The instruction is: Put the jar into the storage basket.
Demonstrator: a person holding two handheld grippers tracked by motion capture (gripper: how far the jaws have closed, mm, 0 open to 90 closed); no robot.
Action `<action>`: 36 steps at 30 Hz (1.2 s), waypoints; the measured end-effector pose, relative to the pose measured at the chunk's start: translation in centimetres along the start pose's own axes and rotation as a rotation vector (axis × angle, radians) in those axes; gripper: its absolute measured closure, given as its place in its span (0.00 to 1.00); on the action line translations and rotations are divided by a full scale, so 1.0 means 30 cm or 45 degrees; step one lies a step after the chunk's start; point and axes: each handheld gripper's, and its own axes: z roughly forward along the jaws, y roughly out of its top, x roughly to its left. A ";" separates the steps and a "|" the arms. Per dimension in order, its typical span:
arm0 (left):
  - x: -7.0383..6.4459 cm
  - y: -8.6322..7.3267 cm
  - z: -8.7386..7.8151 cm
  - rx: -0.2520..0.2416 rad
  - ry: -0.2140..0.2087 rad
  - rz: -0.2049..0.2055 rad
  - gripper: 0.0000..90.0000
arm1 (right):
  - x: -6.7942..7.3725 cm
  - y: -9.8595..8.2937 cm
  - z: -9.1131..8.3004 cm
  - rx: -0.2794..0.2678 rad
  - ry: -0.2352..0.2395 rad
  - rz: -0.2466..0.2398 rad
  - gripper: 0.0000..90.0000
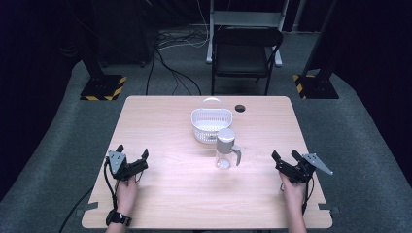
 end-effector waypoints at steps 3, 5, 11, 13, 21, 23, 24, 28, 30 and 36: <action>0.000 0.000 0.000 0.000 0.000 -0.002 0.00 | 0.006 0.008 -0.003 -0.004 0.005 -0.011 0.07; 0.000 0.000 0.000 0.000 0.000 -0.002 0.00 | 0.011 0.014 -0.005 -0.009 0.007 -0.017 0.07; 0.001 0.000 0.000 0.001 0.001 -0.003 0.00 | 0.028 0.037 -0.010 -0.024 0.036 -0.051 0.09; 0.001 0.000 0.000 0.000 0.000 -0.004 0.00 | 0.036 0.051 -0.013 -0.035 0.041 -0.069 0.09; 0.000 0.000 0.000 0.001 0.001 0.001 0.00 | 0.074 0.109 -0.023 -0.008 0.073 -0.048 0.08; 0.000 0.000 0.000 0.001 0.001 0.000 0.00 | 0.084 0.122 -0.024 -0.001 0.073 -0.067 0.08; 0.000 0.000 0.000 0.001 0.001 0.000 0.00 | 0.089 0.130 -0.026 0.001 0.081 -0.067 0.08; 0.000 0.000 0.000 0.000 0.001 0.000 0.00 | 0.110 0.165 -0.038 -0.029 0.116 -0.071 0.04; 0.000 0.000 0.000 0.000 0.001 -0.001 0.00 | 0.123 0.183 -0.044 -0.039 0.133 -0.074 0.02; 0.000 0.000 0.000 0.001 0.001 0.000 0.00 | 0.162 0.237 -0.053 -0.035 0.198 -0.101 0.00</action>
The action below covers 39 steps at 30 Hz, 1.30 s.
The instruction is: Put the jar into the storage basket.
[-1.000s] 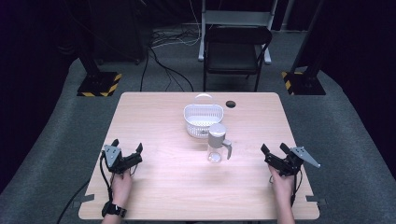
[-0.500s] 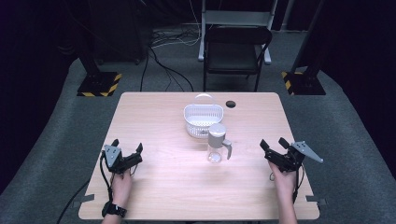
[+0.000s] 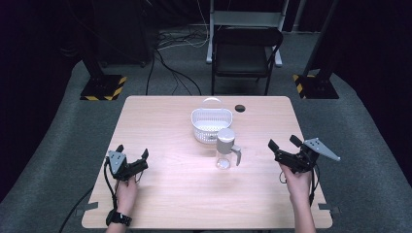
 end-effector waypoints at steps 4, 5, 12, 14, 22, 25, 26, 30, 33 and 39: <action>0.000 0.000 0.000 0.000 0.000 0.000 0.00 | 0.021 0.032 -0.006 -0.028 0.041 0.006 0.00; 0.000 0.000 0.000 0.000 0.000 0.000 0.00 | 0.026 0.039 -0.007 -0.034 0.045 0.004 0.00; 0.000 0.000 0.000 0.000 0.000 0.000 0.00 | 0.055 0.072 -0.001 -0.029 0.089 -0.012 0.00; -0.001 0.000 0.000 0.000 0.001 0.002 0.00 | 0.066 0.081 0.002 -0.028 0.104 -0.020 0.00; -0.001 0.000 0.000 -0.001 0.001 0.001 0.00 | 0.127 0.113 0.020 -0.033 0.172 -0.072 0.01; -0.001 0.000 0.000 -0.001 -0.002 0.000 0.00 | 0.151 0.125 0.028 -0.036 0.194 -0.107 0.02; -0.002 0.000 0.001 -0.002 -0.003 0.000 0.00 | 0.159 0.129 0.031 -0.036 0.200 -0.110 0.03; -0.002 0.000 0.001 -0.001 -0.005 0.002 0.00 | 0.196 0.141 0.048 -0.026 0.229 -0.134 0.03; -0.002 0.000 0.001 -0.001 -0.005 0.002 0.00 | 0.220 0.146 0.061 -0.019 0.246 -0.150 0.03; -0.002 0.000 0.001 0.001 -0.008 0.006 0.00 | 0.262 0.150 0.092 -0.001 0.274 -0.170 0.03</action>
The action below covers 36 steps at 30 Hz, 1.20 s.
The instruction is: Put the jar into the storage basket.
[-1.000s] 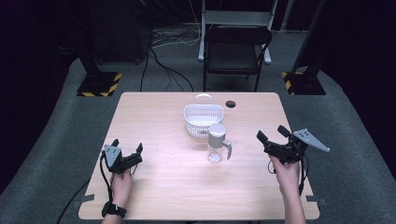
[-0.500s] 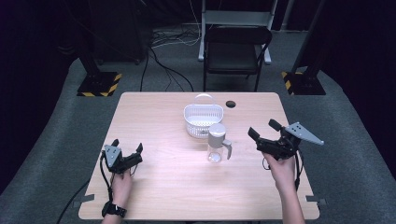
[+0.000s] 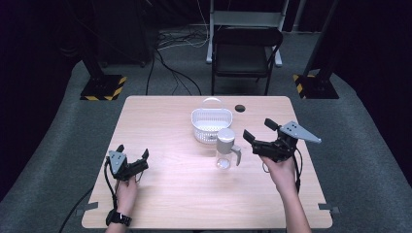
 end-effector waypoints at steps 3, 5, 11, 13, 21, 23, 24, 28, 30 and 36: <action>0.000 0.000 0.000 -0.002 -0.004 -0.003 0.00 | 0.013 0.003 0.016 0.011 0.007 -0.012 0.03; 0.000 0.000 0.000 -0.002 -0.004 -0.003 0.00 | 0.022 0.003 0.027 0.017 0.011 -0.018 0.03; 0.000 0.000 0.000 -0.001 -0.006 -0.001 0.00 | 0.048 -0.004 0.064 0.045 0.017 -0.026 0.04; -0.001 0.000 0.000 -0.001 -0.006 -0.001 0.00 | 0.055 -0.012 0.079 0.058 0.018 -0.031 0.05; 0.000 0.000 0.000 -0.002 -0.008 -0.002 0.00 | 0.080 -0.050 0.130 0.094 0.021 -0.041 0.05; 0.000 0.000 0.000 -0.002 -0.008 -0.002 0.00 | 0.084 -0.063 0.140 0.100 0.019 -0.040 0.06; 0.000 0.000 0.000 -0.002 -0.009 -0.001 0.00 | 0.086 -0.069 0.144 0.103 0.017 -0.044 0.06; -0.001 0.000 0.000 -0.002 -0.009 -0.001 0.00 | 0.093 -0.091 0.160 0.113 0.008 -0.056 0.08; 0.000 0.000 0.000 -0.002 -0.009 -0.002 0.00 | 0.097 -0.100 0.167 0.112 0.006 -0.063 0.09; 0.000 0.000 0.000 -0.002 -0.010 -0.001 0.00 | 0.116 -0.127 0.190 0.128 0.013 -0.096 0.11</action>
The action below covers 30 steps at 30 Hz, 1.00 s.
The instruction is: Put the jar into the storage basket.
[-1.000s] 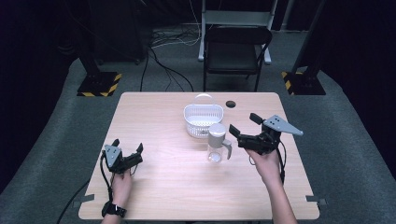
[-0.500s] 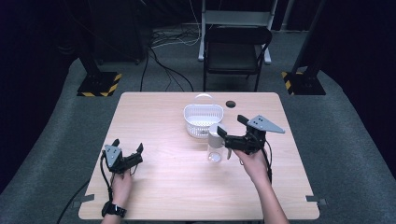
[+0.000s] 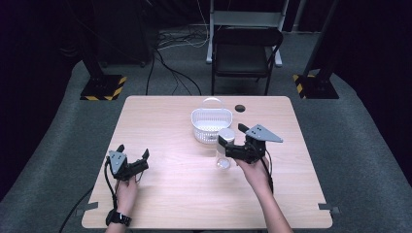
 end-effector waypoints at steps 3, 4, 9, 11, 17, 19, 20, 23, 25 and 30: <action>0.000 0.000 0.000 0.000 0.000 0.000 0.00 | 0.006 -0.008 0.012 0.001 0.005 0.000 0.14; 0.000 0.000 0.000 0.000 0.000 0.000 0.00 | 0.006 -0.011 0.016 -0.002 0.006 0.000 0.15; 0.000 0.000 0.000 0.000 -0.001 0.000 0.00 | 0.003 -0.021 0.028 0.001 0.006 0.019 0.19; 0.000 0.000 0.000 0.000 -0.001 0.000 0.00 | 0.002 -0.024 0.031 0.003 0.002 0.016 0.21; 0.000 0.000 0.000 0.000 -0.001 0.000 0.00 | 0.006 -0.030 0.035 0.012 -0.003 -0.001 0.28; 0.000 0.000 0.000 0.000 -0.001 0.000 0.00 | 0.006 -0.032 0.037 0.018 0.000 -0.002 0.31; 0.000 0.000 0.000 0.000 -0.001 0.000 0.00 | 0.006 -0.033 0.037 0.023 0.002 -0.002 0.33; 0.000 0.000 0.000 0.000 -0.001 0.000 0.00 | 0.004 -0.034 0.036 0.020 -0.005 -0.006 0.36; 0.000 0.000 0.000 0.000 -0.001 0.000 0.00 | 0.001 -0.035 0.036 0.019 0.003 0.004 0.36; 0.001 0.000 0.000 0.000 -0.001 -0.001 0.00 | 0.005 -0.035 0.035 0.013 -0.009 -0.009 0.37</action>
